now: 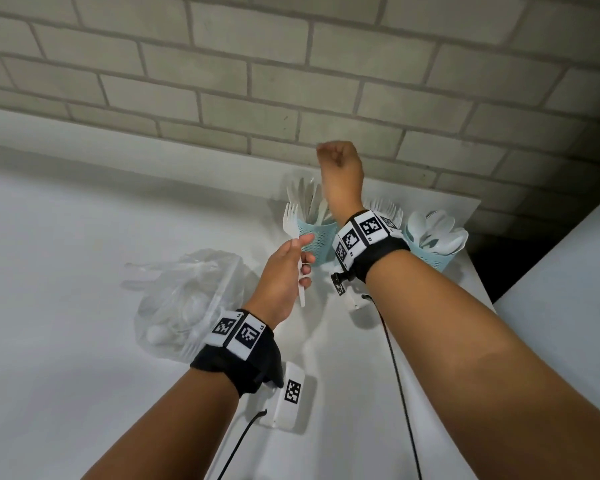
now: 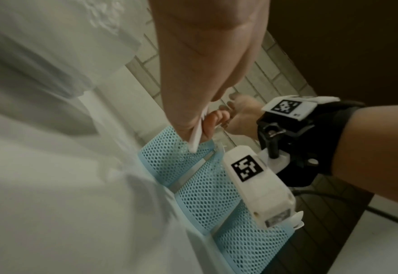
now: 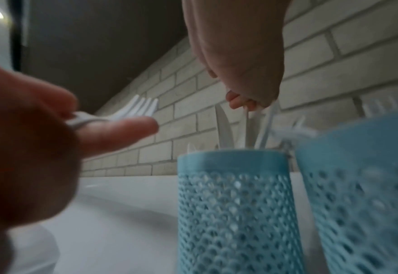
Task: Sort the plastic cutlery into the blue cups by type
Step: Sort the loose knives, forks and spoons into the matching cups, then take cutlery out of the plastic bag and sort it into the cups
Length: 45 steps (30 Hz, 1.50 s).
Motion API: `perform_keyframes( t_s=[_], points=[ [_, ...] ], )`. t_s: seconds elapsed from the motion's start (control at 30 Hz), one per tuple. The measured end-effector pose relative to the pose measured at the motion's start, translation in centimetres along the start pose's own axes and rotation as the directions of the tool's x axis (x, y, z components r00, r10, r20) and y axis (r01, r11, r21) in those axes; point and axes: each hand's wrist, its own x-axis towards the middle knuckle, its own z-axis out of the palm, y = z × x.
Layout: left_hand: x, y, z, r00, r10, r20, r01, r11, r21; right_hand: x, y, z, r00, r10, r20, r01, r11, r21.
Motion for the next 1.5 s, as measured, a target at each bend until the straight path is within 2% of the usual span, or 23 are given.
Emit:
perform_keyframes(
  t_s=[0.07,0.17,0.27,0.33,0.4,0.5,0.57,0.63,0.7,0.77,0.83,0.9,1.0,1.1,1.17,1.23,1.4,1.5],
  points=[
    [-0.1,0.1,0.1,0.999,0.041,0.019,-0.041,0.999,0.019,-1.2,-1.5,-0.5,0.989,-0.098,0.111,0.101,0.995,-0.017],
    [-0.3,0.7,0.6,0.995,0.094,0.022,-0.095,0.995,0.043,-3.2,-2.9,-1.3,0.913,-0.127,0.388,0.201,0.967,-0.158],
    [-0.3,1.4,1.0,0.993,0.115,0.015,-0.116,0.992,0.039,-4.4,-3.3,-2.2,0.814,0.058,0.579,0.192,0.912,-0.362],
    [-0.4,1.7,1.2,0.992,0.125,0.019,-0.126,0.99,0.056,-4.8,-3.5,-3.0,0.754,0.146,0.641,0.132,0.921,-0.366],
    [-0.7,1.9,1.3,0.99,0.14,0.033,-0.143,0.985,0.098,-4.9,-3.8,-3.8,0.758,0.143,0.636,0.074,0.95,-0.302],
    [-0.9,2.6,1.5,0.982,0.185,0.044,-0.19,0.952,0.239,-4.2,-4.5,-4.9,0.777,0.114,0.62,0.143,0.926,-0.349],
    [-0.9,3.3,1.3,0.975,0.224,0.01,-0.211,0.901,0.38,-3.1,-5.0,-5.6,0.838,0.101,0.536,0.129,0.918,-0.374],
    [-0.8,3.8,0.7,0.965,0.261,-0.03,-0.21,0.837,0.504,-1.7,-5.7,-6.8,0.932,0.087,0.352,0.039,0.941,-0.336],
    [-0.9,4.4,-0.2,0.952,0.3,-0.063,-0.186,0.73,0.657,-0.5,-6.1,-8.3,0.987,0.007,0.158,0.036,0.963,-0.268],
    [-1.2,4.8,-1.4,0.933,0.353,-0.076,-0.153,0.577,0.803,0.3,-5.9,-9.6,0.995,-0.101,0.017,0.101,0.959,-0.266],
    [-1.5,5.3,-2.6,0.919,0.38,-0.103,-0.075,0.425,0.902,0.5,-5.3,-10.6,0.987,-0.156,-0.038,0.134,0.931,-0.341],
    [-2.0,5.9,-3.6,0.919,0.352,-0.178,0.052,0.339,0.939,0.6,-4.1,-11.1,0.987,-0.158,-0.031,0.127,0.886,-0.447],
    [-3.2,6.7,-5.1,0.917,0.252,-0.31,0.237,0.281,0.93,0.3,-1.7,-10.9,0.993,-0.116,0.008,0.1,0.815,-0.571],
    [-3.7,6.7,-6.9,0.903,0.158,-0.399,0.366,0.201,0.908,-0.6,0.4,-10.1,0.996,-0.054,0.073,0.09,0.669,-0.738],
    [-4.2,6.5,-8.2,0.894,0.123,-0.43,0.406,0.18,0.896,-1.3,1.4,-9.7,0.989,0.026,0.143,0.109,0.516,-0.849],
    [-4.8,6.2,-9.4,0.887,0.115,-0.448,0.427,0.168,0.889,-1.9,2.2,-9.3,0.971,0.113,0.211,0.147,0.415,-0.898],
    [-5.5,5.5,-11.7,0.885,0.05,-0.464,0.457,0.107,0.883,-2.3,2.4,-8.5,0.939,0.107,0.328,0.284,0.297,-0.912],
    [-5.4,4.8,-12.1,0.89,0.03,-0.454,0.452,0.066,0.89,-1.8,1.2,-7.8,0.919,0.268,0.29,0.225,0.246,-0.943]
  ],
)
